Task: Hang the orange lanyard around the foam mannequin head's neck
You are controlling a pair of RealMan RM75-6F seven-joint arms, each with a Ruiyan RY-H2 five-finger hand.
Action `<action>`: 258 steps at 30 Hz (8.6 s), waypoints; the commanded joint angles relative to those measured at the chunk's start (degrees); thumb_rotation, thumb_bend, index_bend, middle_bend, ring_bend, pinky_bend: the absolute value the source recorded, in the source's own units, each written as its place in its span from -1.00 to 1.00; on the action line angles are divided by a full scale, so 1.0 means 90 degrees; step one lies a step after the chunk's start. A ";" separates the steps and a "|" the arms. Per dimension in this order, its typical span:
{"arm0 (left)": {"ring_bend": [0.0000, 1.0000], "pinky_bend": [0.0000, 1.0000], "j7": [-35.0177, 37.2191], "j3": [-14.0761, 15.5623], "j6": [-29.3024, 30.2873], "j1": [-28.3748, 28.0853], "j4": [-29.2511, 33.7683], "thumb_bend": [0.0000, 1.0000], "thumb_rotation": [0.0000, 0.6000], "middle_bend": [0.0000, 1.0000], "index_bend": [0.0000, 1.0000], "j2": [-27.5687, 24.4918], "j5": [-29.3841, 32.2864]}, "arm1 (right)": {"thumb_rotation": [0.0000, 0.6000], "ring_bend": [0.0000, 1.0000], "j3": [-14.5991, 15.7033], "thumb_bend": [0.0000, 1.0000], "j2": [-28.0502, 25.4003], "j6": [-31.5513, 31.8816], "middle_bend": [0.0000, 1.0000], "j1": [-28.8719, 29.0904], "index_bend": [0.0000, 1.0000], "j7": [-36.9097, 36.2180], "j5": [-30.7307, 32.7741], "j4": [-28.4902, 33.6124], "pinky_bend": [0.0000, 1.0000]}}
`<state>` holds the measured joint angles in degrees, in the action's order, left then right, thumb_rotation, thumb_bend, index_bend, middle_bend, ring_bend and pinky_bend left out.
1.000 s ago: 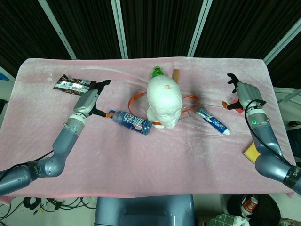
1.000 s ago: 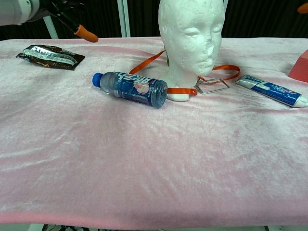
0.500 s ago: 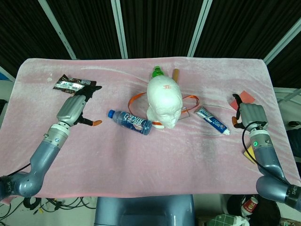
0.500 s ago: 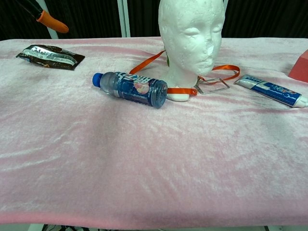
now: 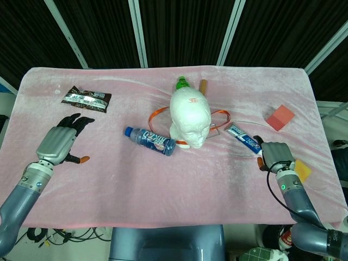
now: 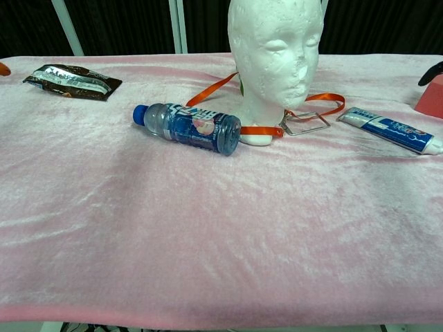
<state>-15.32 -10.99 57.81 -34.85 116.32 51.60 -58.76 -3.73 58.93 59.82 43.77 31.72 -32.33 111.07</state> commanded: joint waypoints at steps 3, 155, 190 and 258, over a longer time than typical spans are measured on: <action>-1.00 -0.79 0.0193 0.0106 -0.0013 0.0118 0.0178 -0.74 1.00 -0.72 -0.71 -0.0095 -0.0214 | 1.00 0.48 0.0098 0.04 0.0429 0.0222 0.40 -0.0079 -0.71 0.0062 0.0071 0.0046 0.25; -1.00 -0.80 -0.0085 0.0423 0.0827 0.0616 0.0403 -0.74 1.00 -0.72 -0.69 0.0295 -0.1002 | 1.00 0.57 -0.0623 0.30 0.3540 -0.0766 0.49 0.1341 -0.42 0.1196 0.1488 -0.3460 0.25; -1.00 -0.80 -0.0106 0.0387 0.0829 0.0592 0.0368 -0.74 1.00 -0.72 -0.69 0.0344 -0.0927 | 1.00 0.57 -0.0206 0.32 0.2994 -0.0129 0.49 0.0845 -0.41 0.1017 0.1114 -0.2016 0.25; -1.00 -0.80 0.0202 0.0403 0.0690 0.0614 0.0165 -0.74 1.00 -0.72 -0.69 0.0268 -0.1010 | 1.00 0.59 0.0606 0.34 0.3148 0.1583 0.51 0.0315 -0.36 0.1891 0.0240 0.0556 0.26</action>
<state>-13.52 -7.36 64.05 -29.31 117.82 53.99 -67.87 1.64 87.21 74.00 46.68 48.66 -30.07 115.97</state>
